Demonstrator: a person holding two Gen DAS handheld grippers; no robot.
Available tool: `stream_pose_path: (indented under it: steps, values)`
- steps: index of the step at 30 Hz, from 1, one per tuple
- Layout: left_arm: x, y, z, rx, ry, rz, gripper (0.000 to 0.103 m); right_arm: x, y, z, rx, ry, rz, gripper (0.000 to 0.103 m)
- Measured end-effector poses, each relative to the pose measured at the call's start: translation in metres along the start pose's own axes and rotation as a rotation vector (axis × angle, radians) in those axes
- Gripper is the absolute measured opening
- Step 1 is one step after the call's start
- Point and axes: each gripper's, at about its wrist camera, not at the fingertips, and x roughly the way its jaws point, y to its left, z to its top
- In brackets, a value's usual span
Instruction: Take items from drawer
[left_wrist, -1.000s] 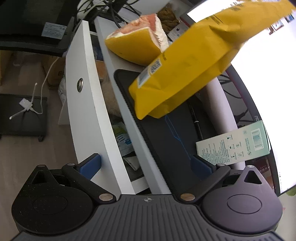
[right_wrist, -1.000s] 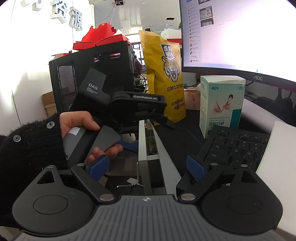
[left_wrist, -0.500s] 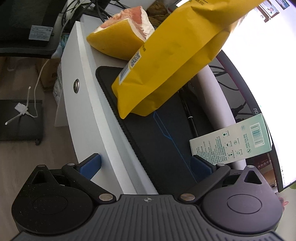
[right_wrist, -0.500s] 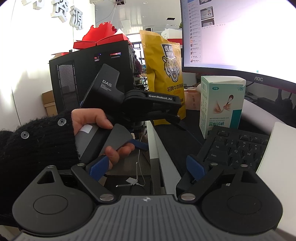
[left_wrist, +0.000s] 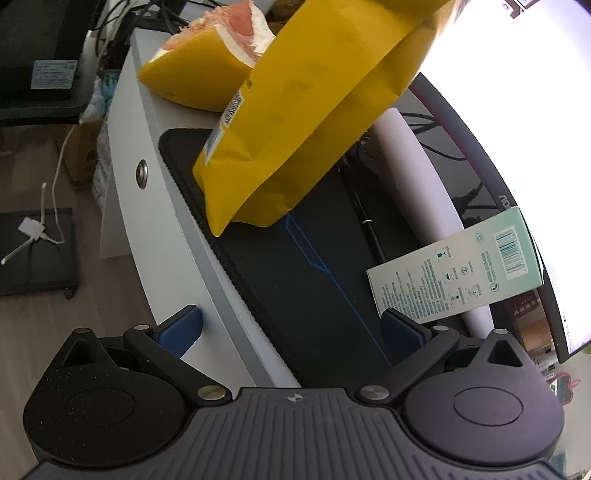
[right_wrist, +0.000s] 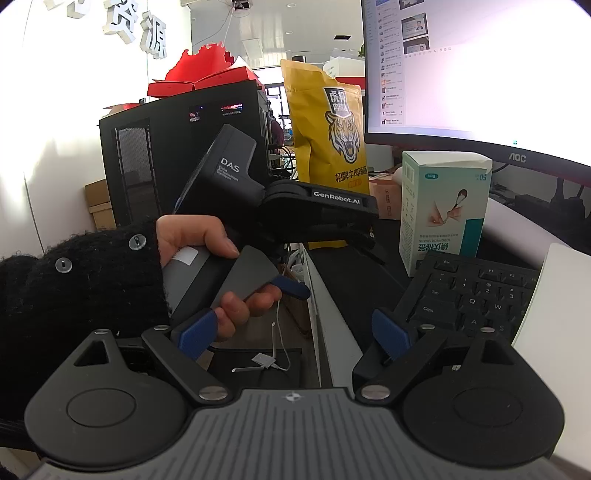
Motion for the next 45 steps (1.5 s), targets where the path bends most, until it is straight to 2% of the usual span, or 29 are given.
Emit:
stream_pose_path:
  steps: [7, 14, 21, 28, 36, 41, 45]
  values:
    - [0.0, 0.003, -0.006, -0.008, -0.032, -0.017, 0.102, 0.0, -0.001, 0.0, 0.005, -0.002, 0.005, 0.09]
    - [-0.012, 0.01, -0.017, -0.04, -0.062, -0.077, 0.102, 0.0, -0.003, 0.0, 0.013, -0.003, 0.012, 0.09]
    - [-0.038, 0.015, -0.026, -0.051, -0.118, -0.049, 0.103, -0.003, -0.002, 0.001, 0.022, -0.009, 0.021, 0.09]
    - [-0.074, 0.002, -0.049, 0.068, -0.274, 0.092, 0.103, -0.008, 0.0, 0.0, 0.011, -0.038, 0.02, 0.09]
    - [-0.102, -0.023, -0.062, 0.164, -0.488, 0.086, 0.103, -0.017, -0.003, 0.002, 0.035, -0.08, -0.014, 0.09]
    - [-0.114, -0.043, -0.073, 0.27, -0.638, 0.129, 0.103, -0.029, -0.013, 0.004, 0.088, -0.133, -0.056, 0.09]
    - [-0.124, -0.062, -0.089, 0.4, -0.783, 0.147, 0.103, -0.038, -0.021, 0.006, 0.142, -0.189, -0.085, 0.091]
